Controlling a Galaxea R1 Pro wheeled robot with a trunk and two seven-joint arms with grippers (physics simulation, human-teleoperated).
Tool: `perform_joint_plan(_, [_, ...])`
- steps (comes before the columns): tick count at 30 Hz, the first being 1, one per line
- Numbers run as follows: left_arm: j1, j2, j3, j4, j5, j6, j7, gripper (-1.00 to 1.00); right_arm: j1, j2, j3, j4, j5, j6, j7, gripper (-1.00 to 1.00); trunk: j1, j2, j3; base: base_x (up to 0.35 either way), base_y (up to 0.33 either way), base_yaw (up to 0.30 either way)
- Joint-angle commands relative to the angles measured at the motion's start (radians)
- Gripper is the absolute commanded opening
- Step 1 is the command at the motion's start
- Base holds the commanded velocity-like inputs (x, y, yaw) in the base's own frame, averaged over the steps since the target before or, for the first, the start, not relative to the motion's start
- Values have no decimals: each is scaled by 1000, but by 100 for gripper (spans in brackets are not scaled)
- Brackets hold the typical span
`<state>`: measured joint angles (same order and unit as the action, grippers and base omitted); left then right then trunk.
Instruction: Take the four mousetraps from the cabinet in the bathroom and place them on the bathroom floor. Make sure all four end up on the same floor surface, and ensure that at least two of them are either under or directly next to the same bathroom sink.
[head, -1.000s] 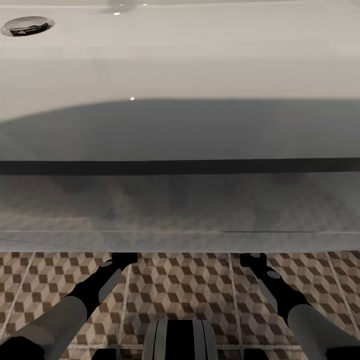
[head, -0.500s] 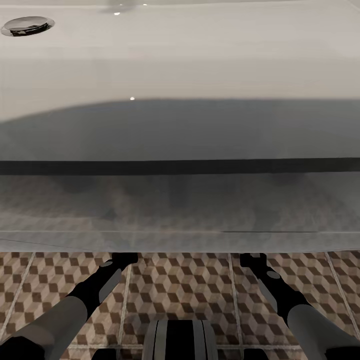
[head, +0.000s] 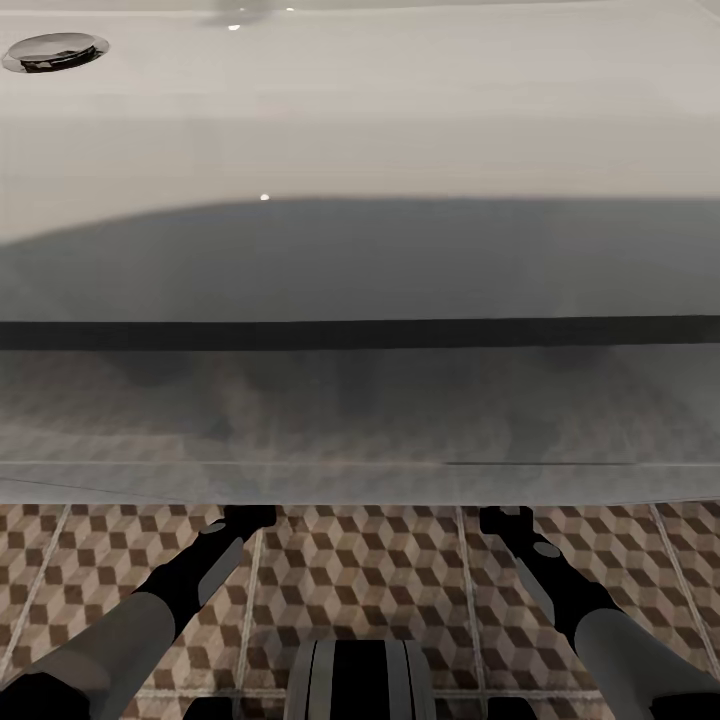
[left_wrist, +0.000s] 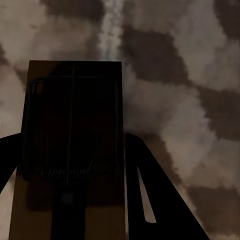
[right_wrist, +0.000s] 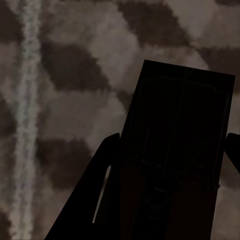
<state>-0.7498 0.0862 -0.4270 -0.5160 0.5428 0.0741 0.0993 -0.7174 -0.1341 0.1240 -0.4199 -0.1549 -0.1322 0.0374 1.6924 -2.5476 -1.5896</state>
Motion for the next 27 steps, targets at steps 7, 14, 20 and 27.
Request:
perform_joint_plan(7, [0, -1, -9, 1, 4, 4, 11, -100, -1, -1, 5, 1, -11, -4, 6, -100, 0, 0, -1, 0, 0, 0])
perform_joint_plan(14, [0, 0, -8, 3, 4, 8, 11, -100, -1, -1, 5, 1, -11, -4, 6, -100, 0, 0, -1, 0, 0, 0])
perform_joint_plan(20, [0, 2, -6, 7, 4, 10, 10, -100, -1, -1, 5, 1, -11, -4, 6, -100, 0, 0, -1, 0, 0, 0])
perform_joint_plan(27, [0, 1, -6, 9, 4, 12, 10, -100, -1, -1, 5, 1, -11, -4, 6, -100, 0, 0, -1, 0, 0, 0])
